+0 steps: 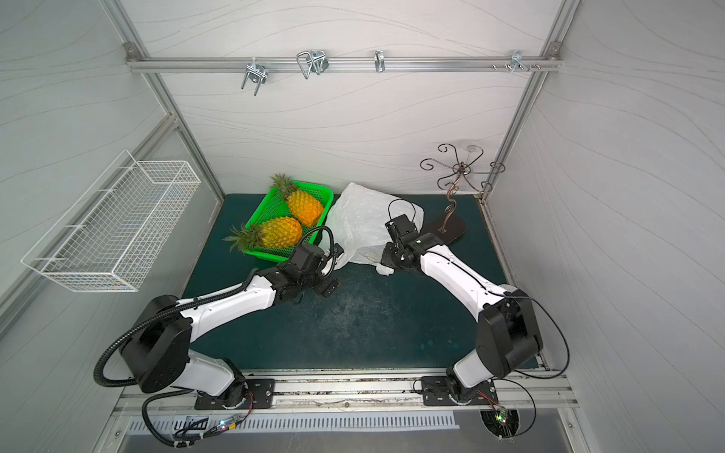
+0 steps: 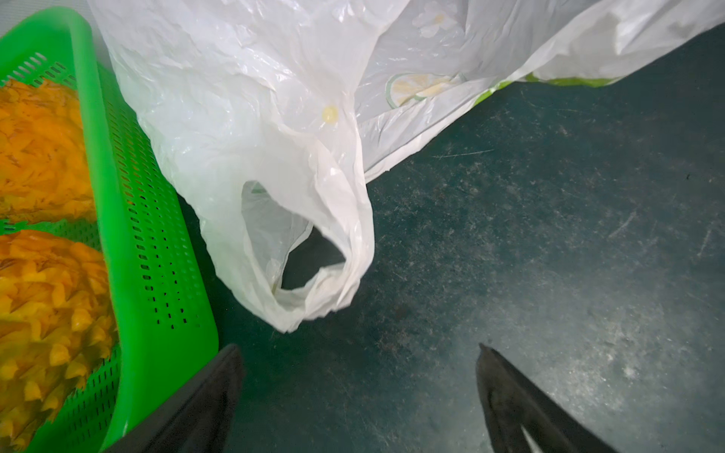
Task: Place the pineapple into a plastic bag & tie a knot
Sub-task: Pick up the plastic bag at the center of the board.
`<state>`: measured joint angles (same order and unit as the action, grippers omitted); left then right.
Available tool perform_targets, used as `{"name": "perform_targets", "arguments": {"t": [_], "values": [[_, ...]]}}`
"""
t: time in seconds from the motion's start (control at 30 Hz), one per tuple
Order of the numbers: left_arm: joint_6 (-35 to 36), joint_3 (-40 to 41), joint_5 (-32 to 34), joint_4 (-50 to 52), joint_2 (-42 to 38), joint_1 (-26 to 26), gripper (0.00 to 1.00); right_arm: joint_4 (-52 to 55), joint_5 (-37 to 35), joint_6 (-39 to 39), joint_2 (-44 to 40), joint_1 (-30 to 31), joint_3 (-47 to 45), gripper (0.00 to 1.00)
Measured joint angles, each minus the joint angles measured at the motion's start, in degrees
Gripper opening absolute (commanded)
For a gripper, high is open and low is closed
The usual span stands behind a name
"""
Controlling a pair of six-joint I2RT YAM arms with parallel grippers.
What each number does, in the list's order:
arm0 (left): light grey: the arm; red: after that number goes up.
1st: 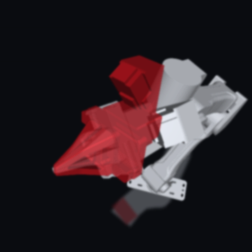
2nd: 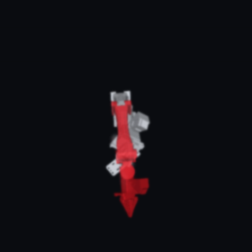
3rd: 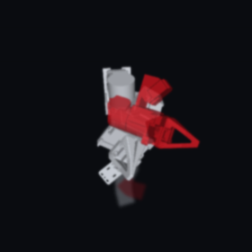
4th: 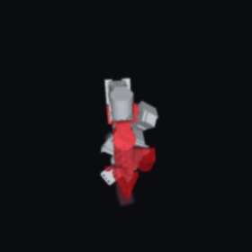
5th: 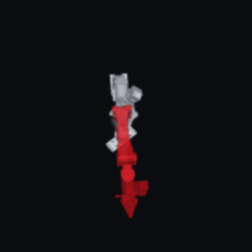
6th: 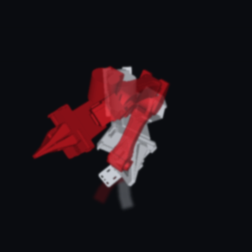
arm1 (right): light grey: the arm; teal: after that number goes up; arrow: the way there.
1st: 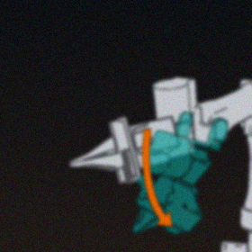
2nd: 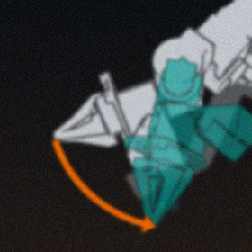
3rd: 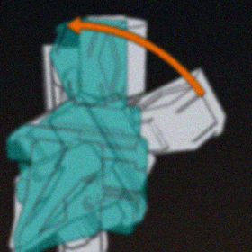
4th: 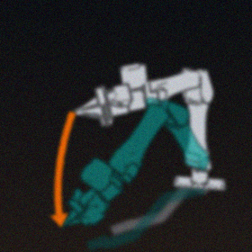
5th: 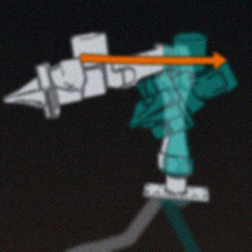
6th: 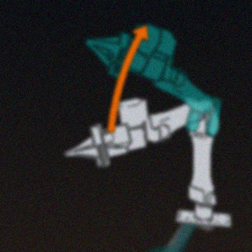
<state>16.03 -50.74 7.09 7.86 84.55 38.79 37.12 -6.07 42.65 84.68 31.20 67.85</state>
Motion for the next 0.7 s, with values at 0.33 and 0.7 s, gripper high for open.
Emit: {"name": "perform_targets", "arguments": {"t": [0.33,0.7], "values": [[2.5,0.0,-9.6,-0.3,-1.4,0.0,0.99,8.0,3.8,0.6,-12.5,-4.0,-1.4,0.00],[-2.1,2.4,-29.0,2.8,-14.3,0.1,0.99,15.5,8.0,1.4,-12.8,-5.4,7.8,0.00]]}}
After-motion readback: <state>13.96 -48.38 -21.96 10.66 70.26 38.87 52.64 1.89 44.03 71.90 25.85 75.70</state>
